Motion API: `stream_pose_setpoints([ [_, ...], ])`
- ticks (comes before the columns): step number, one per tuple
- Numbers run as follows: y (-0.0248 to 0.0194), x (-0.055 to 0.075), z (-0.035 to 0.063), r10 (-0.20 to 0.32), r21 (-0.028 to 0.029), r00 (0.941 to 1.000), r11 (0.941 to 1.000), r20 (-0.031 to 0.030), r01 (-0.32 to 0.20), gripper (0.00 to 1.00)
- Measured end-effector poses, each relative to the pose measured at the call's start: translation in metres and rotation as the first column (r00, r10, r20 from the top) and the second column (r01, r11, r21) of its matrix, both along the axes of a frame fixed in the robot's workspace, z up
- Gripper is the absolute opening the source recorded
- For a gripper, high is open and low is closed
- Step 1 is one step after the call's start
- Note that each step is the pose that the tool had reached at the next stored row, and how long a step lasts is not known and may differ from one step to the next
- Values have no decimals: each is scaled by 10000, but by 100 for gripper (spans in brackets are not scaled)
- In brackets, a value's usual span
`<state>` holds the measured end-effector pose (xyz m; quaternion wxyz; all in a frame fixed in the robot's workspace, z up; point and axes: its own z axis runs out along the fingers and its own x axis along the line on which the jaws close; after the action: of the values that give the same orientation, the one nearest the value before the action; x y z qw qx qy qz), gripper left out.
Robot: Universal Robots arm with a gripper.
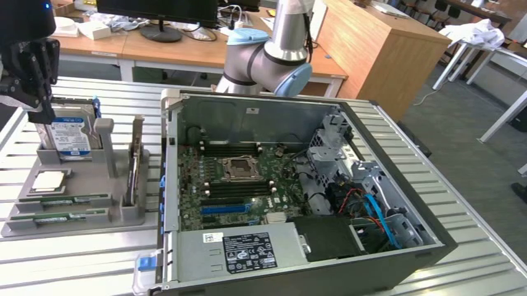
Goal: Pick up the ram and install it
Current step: 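Pick up the ram and move it above insertion slot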
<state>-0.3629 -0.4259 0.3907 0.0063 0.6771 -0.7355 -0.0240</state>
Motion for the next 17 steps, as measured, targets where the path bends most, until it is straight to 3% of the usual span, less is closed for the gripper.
stream_pose_setpoints([
  [6,0,0,-2,1031,0,9947,9947,-1,-1031,10],
  [17,0,0,-2,1085,-1,9941,9941,0,-1085,10],
])
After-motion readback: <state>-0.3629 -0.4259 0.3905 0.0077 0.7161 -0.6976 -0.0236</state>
